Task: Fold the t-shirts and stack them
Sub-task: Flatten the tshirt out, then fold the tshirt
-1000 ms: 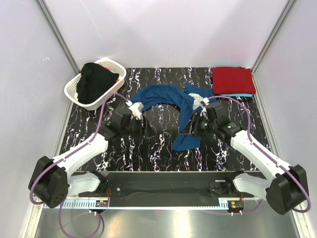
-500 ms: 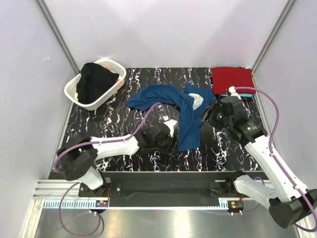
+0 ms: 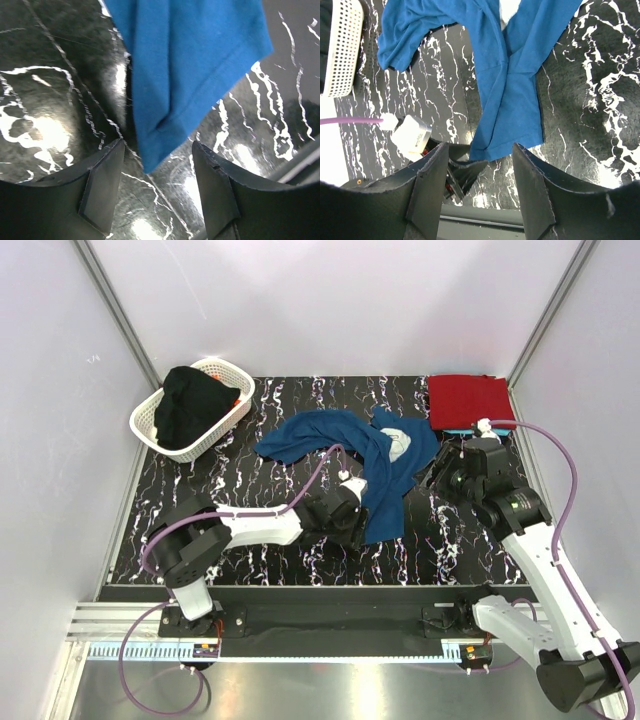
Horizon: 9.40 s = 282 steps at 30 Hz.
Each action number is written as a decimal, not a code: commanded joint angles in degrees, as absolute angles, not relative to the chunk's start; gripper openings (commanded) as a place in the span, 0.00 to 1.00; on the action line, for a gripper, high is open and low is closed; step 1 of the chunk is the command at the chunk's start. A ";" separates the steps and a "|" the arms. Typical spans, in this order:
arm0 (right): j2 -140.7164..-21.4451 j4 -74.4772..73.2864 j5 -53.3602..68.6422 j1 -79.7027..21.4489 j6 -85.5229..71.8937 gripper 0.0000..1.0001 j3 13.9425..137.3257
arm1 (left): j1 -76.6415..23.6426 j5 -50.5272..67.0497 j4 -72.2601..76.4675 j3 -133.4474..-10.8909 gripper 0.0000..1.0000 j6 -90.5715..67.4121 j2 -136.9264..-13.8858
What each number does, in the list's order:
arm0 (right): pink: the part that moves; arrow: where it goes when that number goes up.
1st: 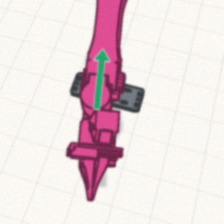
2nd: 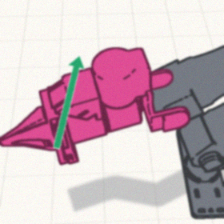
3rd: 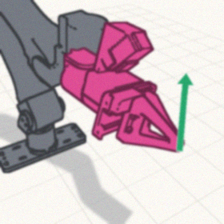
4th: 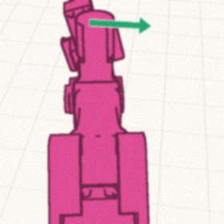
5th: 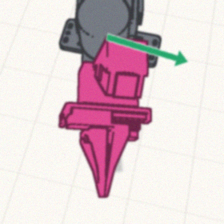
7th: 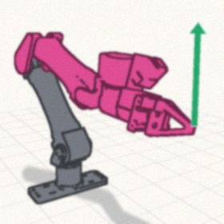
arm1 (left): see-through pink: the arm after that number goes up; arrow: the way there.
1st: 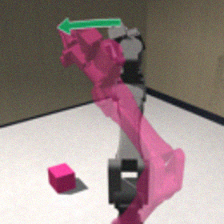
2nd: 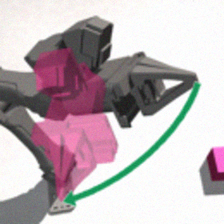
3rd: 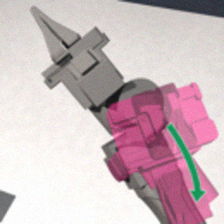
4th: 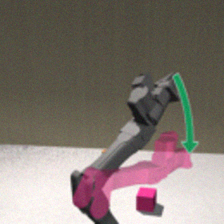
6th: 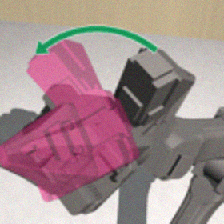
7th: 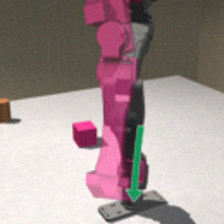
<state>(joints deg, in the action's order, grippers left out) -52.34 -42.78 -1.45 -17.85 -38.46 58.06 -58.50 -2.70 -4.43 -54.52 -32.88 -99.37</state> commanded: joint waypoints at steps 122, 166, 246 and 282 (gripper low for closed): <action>-103.88 -22.68 -7.73 -10.81 -59.86 0.40 64.51 | -2.11 18.72 -20.74 -38.32 0.00 -27.60 -51.86; -47.91 -56.22 -9.85 -10.28 -47.80 0.00 100.34 | -2.72 19.87 -25.21 -83.20 0.00 -49.92 -37.79; -41.41 -47.97 3.70 -0.79 -51.14 0.00 38.32 | -1.14 -6.50 -44.56 -37.44 0.00 -44.57 -25.05; -53.35 -37.27 -0.78 -0.62 -44.12 0.00 38.50 | -2.11 9.84 -20.39 -51.06 0.00 -35.06 -65.99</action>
<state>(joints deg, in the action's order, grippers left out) -55.13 -40.03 3.18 -0.73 -44.62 37.60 -1.96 4.91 -25.61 -47.81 -36.38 -62.37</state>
